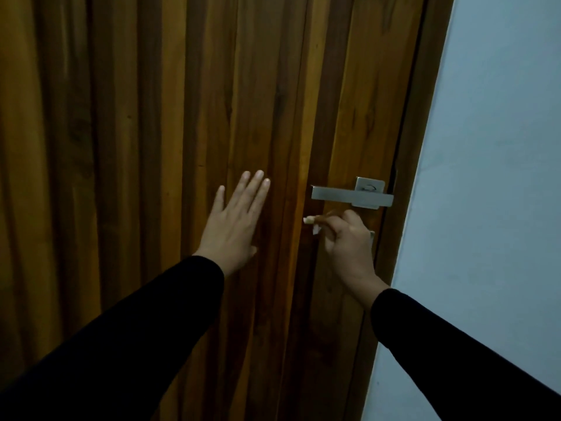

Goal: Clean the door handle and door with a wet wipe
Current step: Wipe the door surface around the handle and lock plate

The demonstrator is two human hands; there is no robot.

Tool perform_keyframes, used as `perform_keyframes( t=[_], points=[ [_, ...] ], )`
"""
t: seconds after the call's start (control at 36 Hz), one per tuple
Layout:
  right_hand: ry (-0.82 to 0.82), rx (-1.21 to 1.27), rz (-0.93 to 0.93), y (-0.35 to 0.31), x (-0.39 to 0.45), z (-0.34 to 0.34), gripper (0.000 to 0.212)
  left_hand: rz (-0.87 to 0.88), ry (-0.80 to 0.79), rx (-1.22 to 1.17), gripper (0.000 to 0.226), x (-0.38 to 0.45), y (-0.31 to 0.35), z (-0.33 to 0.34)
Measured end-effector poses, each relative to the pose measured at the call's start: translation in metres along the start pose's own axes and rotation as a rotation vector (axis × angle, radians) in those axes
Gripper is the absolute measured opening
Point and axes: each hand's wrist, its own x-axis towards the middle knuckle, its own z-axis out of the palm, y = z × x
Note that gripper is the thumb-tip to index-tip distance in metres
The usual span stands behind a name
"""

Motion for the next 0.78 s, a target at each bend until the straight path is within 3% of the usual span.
perform_keyframes(
  t=[0.17, 0.36, 0.78],
  points=[
    [0.040, 0.080, 0.147, -0.011, 0.013, 0.013, 0.020, -0.002, -0.046, 0.107, 0.141, 0.021, 0.018, 0.002],
    [0.069, 0.019, 0.224, -0.007, 0.024, 0.018, 0.021, 0.001, -0.059, 0.099, 0.143, 0.027, 0.021, 0.011],
    [-0.040, -0.383, -0.244, 0.015, -0.003, 0.032, 0.006, 0.024, -0.066, 0.096, 0.138, 0.028, 0.018, 0.015]
  ],
)
